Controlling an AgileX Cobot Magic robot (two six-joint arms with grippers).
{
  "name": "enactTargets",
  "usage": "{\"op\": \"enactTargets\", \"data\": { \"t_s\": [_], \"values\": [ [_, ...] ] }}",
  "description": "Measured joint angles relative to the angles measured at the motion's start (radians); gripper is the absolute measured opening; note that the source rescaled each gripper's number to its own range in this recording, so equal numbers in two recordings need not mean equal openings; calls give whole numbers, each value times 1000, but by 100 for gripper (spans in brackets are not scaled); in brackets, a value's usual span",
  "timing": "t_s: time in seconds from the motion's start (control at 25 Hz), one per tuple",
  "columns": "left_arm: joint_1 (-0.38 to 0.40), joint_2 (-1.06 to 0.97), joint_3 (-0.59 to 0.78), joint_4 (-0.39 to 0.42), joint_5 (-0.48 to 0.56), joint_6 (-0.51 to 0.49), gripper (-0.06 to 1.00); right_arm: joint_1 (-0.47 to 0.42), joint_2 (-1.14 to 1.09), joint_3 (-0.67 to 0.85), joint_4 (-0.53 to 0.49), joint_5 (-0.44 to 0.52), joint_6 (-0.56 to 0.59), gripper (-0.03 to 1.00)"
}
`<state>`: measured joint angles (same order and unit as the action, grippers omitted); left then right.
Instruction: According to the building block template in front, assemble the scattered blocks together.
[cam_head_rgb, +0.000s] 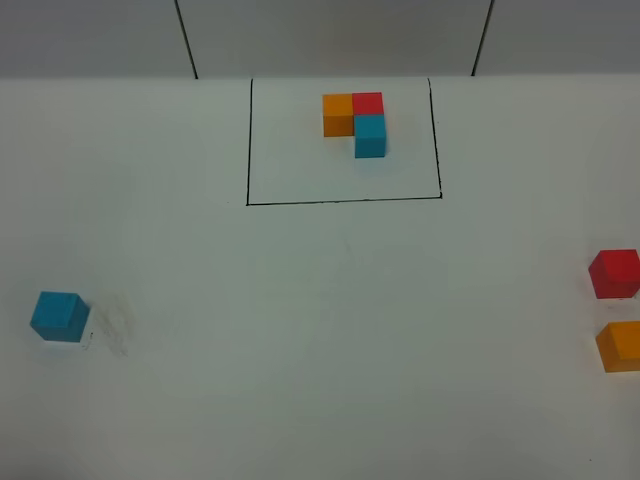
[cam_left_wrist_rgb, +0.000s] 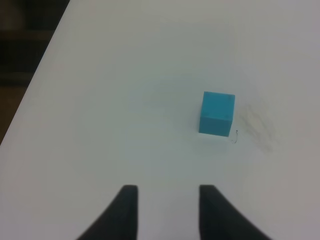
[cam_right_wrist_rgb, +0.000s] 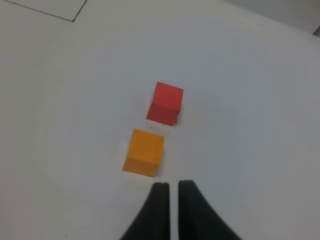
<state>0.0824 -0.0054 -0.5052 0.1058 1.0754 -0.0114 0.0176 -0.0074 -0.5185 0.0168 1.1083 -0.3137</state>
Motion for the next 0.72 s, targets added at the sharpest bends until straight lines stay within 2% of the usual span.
{"op": "enactTargets", "data": {
  "t_s": [0.12, 0.2, 0.24, 0.4, 0.72],
  "values": [
    [0, 0, 0, 0, 0, 0, 78, 0, 0, 0, 0, 0, 0, 0],
    [0, 0, 0, 0, 0, -2, 93, 0, 0, 0, 0, 0, 0, 0],
    [0, 0, 0, 0, 0, -3, 97, 0, 0, 0, 0, 0, 0, 0],
    [0, 35, 0, 0, -1, -4, 99, 0, 0, 0, 0, 0, 0, 0],
    [0, 328, -88, -4, -99, -5, 87, 0, 0, 0, 0, 0, 0, 0]
  ]
}}
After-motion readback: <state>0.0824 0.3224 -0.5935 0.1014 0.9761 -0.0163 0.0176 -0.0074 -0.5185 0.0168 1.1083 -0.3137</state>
